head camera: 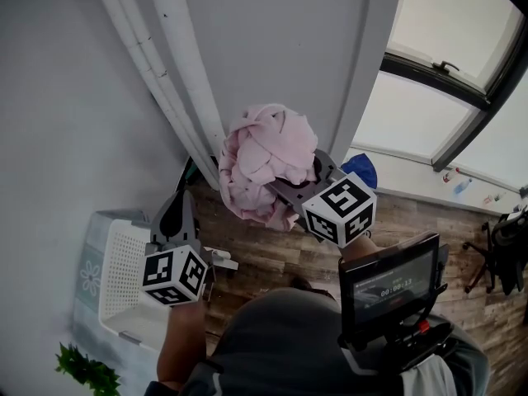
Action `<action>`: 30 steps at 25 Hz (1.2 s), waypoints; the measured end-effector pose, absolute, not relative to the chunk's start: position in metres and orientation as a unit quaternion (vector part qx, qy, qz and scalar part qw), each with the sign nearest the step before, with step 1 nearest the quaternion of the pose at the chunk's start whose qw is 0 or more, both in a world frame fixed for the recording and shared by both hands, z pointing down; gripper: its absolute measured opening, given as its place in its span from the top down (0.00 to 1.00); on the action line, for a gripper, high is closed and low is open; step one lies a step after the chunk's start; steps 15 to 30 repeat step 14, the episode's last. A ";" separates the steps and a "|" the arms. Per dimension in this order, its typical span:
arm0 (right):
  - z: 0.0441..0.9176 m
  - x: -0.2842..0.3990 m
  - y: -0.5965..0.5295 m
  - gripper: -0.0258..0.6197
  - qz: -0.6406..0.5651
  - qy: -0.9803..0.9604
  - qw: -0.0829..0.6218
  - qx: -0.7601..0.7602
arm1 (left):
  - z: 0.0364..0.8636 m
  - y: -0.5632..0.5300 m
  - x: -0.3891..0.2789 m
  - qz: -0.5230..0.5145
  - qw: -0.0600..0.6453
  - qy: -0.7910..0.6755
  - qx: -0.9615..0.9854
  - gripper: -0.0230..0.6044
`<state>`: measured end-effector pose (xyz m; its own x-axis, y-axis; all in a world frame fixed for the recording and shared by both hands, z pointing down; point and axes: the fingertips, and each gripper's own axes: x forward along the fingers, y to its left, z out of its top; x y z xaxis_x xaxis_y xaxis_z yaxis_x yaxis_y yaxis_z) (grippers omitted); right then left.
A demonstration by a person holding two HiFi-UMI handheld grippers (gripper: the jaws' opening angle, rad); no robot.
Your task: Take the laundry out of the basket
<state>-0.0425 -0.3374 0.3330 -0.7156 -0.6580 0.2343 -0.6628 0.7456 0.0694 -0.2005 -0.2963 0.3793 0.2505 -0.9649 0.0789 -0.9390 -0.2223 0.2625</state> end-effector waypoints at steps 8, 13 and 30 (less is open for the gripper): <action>0.333 -0.043 -0.336 0.54 0.009 -0.928 0.124 0.351 | 0.380 -0.294 -0.204 -0.052 0.126 -0.616 0.776 0.95; 0.332 -0.044 -0.334 0.54 0.011 -0.929 0.125 0.347 | 0.381 -0.289 -0.200 -0.048 0.131 -0.613 0.777 0.95; 0.332 -0.044 -0.334 0.54 0.012 -0.930 0.125 0.346 | 0.381 -0.288 -0.199 -0.047 0.132 -0.613 0.778 0.95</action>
